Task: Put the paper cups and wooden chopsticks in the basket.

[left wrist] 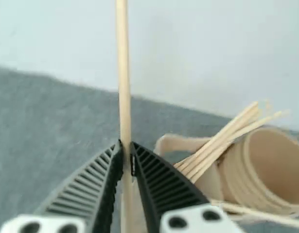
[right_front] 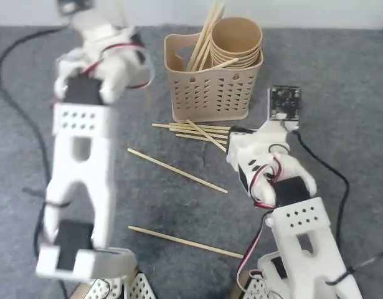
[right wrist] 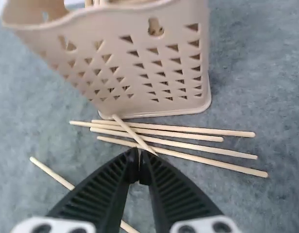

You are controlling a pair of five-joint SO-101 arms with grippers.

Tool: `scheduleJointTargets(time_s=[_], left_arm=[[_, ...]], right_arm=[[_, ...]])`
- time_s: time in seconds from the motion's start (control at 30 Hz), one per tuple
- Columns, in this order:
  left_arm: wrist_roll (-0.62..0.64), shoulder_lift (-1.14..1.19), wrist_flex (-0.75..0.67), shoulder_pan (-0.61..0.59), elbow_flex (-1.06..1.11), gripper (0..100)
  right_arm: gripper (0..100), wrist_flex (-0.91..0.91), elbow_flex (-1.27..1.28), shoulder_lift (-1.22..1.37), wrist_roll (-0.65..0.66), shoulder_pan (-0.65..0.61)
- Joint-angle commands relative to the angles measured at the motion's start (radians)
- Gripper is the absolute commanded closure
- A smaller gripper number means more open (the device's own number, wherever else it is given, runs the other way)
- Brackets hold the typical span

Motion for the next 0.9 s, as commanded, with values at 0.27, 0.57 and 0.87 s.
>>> scheduleJointTargets(time_s=[0.27, 0.57, 0.87], left_arm=[[-0.109, 0.462, -0.087, 0.103, -0.730, 99], [-0.109, 0.733, -0.095, 0.135, -1.152, 99], [-0.299, 1.049, -0.178, 0.126, -1.372, 97]], right_arm=[[99.0, -0.068, 0.021, -0.028, 0.032, -0.042], [99.0, -0.070, 0.021, -0.028, 0.043, -0.041], [99.1, -0.068, 0.021, -0.028, 0.083, -0.039]])
